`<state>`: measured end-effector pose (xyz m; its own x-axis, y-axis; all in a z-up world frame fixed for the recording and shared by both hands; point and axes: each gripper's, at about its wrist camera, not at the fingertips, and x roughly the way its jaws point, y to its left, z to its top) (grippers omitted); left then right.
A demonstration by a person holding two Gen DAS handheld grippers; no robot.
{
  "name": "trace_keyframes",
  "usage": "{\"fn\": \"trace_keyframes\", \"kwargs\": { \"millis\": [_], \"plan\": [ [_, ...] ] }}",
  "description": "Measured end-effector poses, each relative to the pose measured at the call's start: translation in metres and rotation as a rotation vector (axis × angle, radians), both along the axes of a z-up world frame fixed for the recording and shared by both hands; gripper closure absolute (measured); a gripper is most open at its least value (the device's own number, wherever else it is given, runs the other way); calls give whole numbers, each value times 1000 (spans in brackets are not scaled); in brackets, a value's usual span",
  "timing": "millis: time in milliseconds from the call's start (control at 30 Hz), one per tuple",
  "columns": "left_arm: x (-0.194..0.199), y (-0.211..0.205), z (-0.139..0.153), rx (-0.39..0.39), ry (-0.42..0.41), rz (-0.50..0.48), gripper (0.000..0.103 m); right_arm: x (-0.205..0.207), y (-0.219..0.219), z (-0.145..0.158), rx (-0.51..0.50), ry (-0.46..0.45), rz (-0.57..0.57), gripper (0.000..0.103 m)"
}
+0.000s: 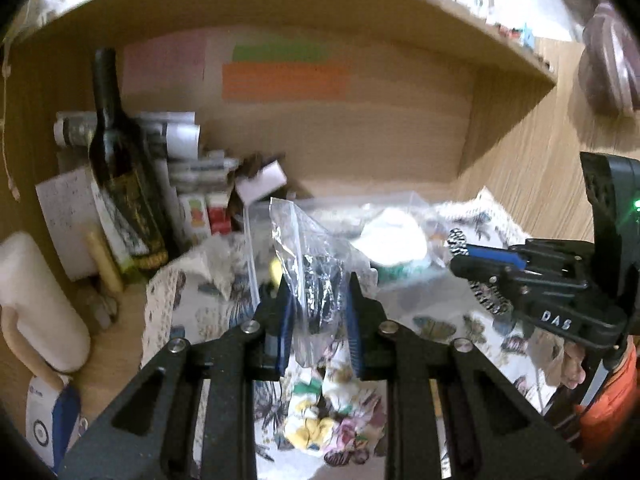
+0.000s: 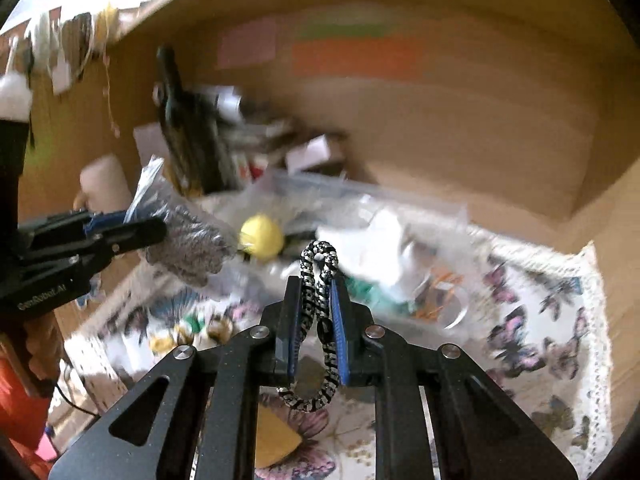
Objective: Organize soft objects
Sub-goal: 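Move the plastic bag and bracelet over the box and release both inside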
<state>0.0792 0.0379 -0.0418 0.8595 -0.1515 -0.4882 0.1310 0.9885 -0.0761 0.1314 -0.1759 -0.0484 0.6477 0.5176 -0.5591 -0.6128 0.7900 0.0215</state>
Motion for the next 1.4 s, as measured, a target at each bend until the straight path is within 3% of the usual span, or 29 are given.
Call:
{"fn": "trace_keyframes", "kwargs": {
  "millis": [233,400,633,800,967,1067,1133,1267,1400],
  "plan": [
    [14,-5,25,-3,-73,4,80,16,-12,27,62,-74,-63,90],
    [37,-11,25,-13,-89,18,80,38,-13,26,52,-83,-107,90],
    [78,-16,-9,-48,21,40,80,75,-6,-6,-1,-1,-120,90],
    [104,-20,-41,-26,148,44,80,94,8,-30,-60,51,-116,90],
    [108,-22,-52,-14,204,34,78,97,16,-45,-118,67,-110,86],
    [103,-26,-49,13,205,22,73,95,15,-43,-134,66,-123,68],
    [99,-28,-46,21,198,14,65,91,13,-39,-127,54,-136,45],
    [86,-31,-36,37,160,15,45,81,12,-28,-127,5,-147,38],
    [72,-31,-22,44,134,26,18,67,9,-14,-112,-50,-156,20]
  ]
}}
